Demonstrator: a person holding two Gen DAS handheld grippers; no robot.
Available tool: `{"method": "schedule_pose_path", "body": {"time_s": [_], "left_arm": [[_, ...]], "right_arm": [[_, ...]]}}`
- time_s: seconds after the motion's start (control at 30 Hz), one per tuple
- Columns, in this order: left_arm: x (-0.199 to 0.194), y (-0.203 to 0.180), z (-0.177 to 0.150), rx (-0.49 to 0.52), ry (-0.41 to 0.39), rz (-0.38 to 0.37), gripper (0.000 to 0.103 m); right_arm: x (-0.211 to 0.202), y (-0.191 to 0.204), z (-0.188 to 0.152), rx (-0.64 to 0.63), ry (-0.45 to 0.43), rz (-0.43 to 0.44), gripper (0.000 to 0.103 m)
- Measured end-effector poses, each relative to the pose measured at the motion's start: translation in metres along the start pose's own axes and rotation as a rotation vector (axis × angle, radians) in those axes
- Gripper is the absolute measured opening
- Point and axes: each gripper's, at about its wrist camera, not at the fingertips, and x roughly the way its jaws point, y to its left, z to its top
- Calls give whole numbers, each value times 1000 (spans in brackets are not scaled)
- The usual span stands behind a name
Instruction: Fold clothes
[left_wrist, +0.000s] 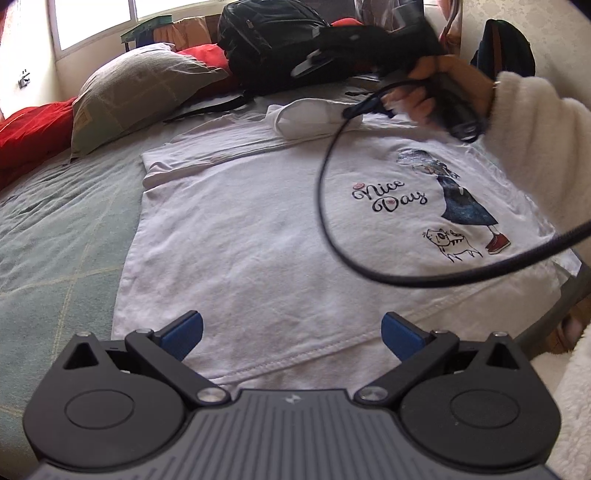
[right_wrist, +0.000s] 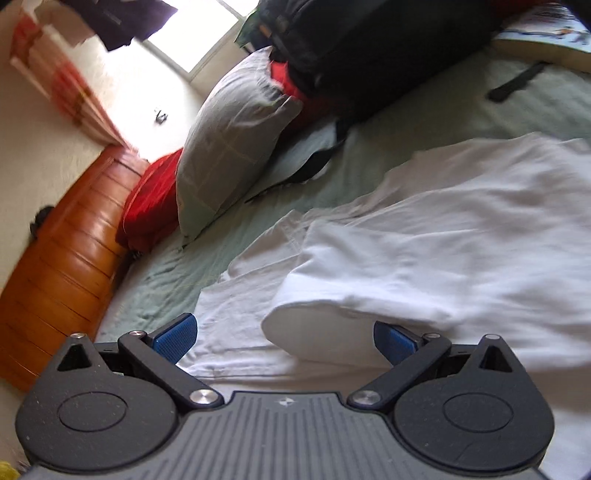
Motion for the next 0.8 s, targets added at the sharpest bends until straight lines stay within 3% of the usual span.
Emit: {"method": "schedule_pose_path", "body": {"time_s": [0.1, 0.23, 0.5, 0.6, 0.73, 0.8], "left_arm": [[1, -1, 0, 1, -3, -5, 102], [-1, -3, 0, 5, -8, -12, 102], [-1, 1, -2, -8, -4, 0, 102], [0, 2, -1, -11, -5, -2, 102], [1, 6, -2, -21, -3, 3, 102], [2, 7, -2, -25, -2, 2, 102]], "right_arm": [[-28, -8, 12, 24, -46, -4, 103], [-30, -22, 31, 34, -79, -100, 103], [24, -48, 41, 108, 55, -181, 103], [31, -44, 44, 114, 73, -175, 103], [29, -39, 45, 109, 88, -26, 103], [29, -41, 44, 112, 80, -91, 103]]}}
